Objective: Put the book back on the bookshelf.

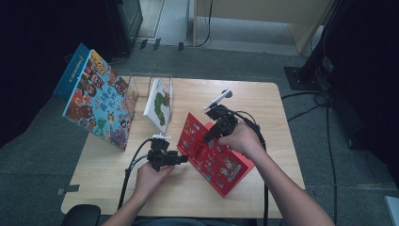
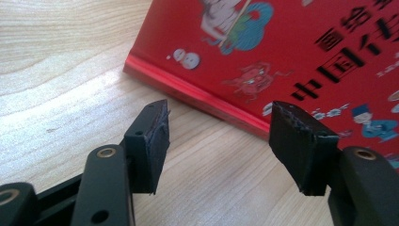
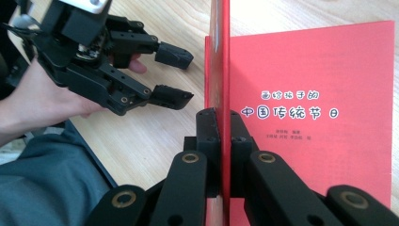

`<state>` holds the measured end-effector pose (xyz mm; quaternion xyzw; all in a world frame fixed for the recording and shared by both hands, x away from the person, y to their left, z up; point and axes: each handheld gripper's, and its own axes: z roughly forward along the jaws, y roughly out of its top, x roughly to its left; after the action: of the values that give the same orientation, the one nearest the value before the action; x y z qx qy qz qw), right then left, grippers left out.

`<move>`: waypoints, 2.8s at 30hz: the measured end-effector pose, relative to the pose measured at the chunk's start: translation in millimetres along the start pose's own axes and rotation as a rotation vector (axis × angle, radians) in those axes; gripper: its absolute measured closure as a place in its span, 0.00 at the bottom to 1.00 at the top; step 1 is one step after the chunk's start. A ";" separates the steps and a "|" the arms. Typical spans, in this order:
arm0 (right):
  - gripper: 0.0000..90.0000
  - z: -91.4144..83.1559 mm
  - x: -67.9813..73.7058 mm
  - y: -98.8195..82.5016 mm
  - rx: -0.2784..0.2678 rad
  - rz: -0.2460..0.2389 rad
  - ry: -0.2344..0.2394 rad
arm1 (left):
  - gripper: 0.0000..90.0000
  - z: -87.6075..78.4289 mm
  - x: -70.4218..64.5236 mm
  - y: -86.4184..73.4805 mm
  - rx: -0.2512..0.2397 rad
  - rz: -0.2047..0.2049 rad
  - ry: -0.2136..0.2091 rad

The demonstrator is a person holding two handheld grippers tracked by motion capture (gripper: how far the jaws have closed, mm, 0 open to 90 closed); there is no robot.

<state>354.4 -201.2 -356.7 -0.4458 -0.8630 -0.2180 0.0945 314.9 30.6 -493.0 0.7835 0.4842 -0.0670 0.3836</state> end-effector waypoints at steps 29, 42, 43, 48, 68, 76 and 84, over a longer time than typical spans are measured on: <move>0.97 -35.5 -9.3 -6.1 -0.145 -0.023 0.120 | 0.27 -2.9 -1.8 28.2 -0.053 0.035 -0.131; 0.96 -51.3 -17.3 -23.9 -0.293 -0.094 0.258 | 0.20 -25.5 1.5 49.6 -0.123 0.025 -0.331; 0.97 -52.3 -19.2 -25.5 -0.308 -0.097 0.279 | 0.20 -27.7 1.5 51.2 -0.129 0.027 -0.357; 0.99 -43.7 -29.1 -33.5 -0.328 -0.103 0.336 | 0.24 -45.5 -2.9 60.9 -0.138 0.120 -0.322; 0.66 -10.3 -48.0 -32.1 -0.374 -0.289 0.205 | 0.86 -97.1 -13.4 74.4 -0.149 0.410 -0.305; 0.65 -11.8 -50.9 -32.9 -0.450 -0.279 0.131 | 0.88 -106.5 -16.9 74.7 -0.156 0.475 -0.229; 0.66 -10.5 -52.1 -33.7 -0.479 -0.249 0.101 | 0.89 -113.2 -23.7 81.5 -0.149 0.516 -0.195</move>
<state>357.2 -261.0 -375.8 -0.3345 -0.8292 -0.4478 0.0015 338.4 70.0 -359.1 0.8405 0.2331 -0.0065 0.4891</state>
